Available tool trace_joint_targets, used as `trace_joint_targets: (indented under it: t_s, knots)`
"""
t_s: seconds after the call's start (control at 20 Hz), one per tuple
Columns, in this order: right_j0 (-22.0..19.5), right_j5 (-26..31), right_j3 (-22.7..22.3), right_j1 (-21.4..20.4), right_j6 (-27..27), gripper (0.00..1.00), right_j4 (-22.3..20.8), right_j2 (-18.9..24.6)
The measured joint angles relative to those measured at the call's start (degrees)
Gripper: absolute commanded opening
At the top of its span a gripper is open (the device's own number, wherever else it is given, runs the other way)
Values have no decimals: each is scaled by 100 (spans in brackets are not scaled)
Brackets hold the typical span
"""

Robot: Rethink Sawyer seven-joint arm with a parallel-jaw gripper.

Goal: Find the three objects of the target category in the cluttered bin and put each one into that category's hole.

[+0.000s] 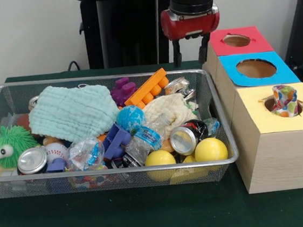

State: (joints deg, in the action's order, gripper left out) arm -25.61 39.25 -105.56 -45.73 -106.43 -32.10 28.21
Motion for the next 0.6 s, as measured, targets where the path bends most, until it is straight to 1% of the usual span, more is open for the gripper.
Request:
trace_joint_targets:
  t_s: [0.15,0.6]
  knots:
    - [-12,-56,57,91,0,100,23,-140]
    - [-24,-57,259,294,0,100,60,-383]
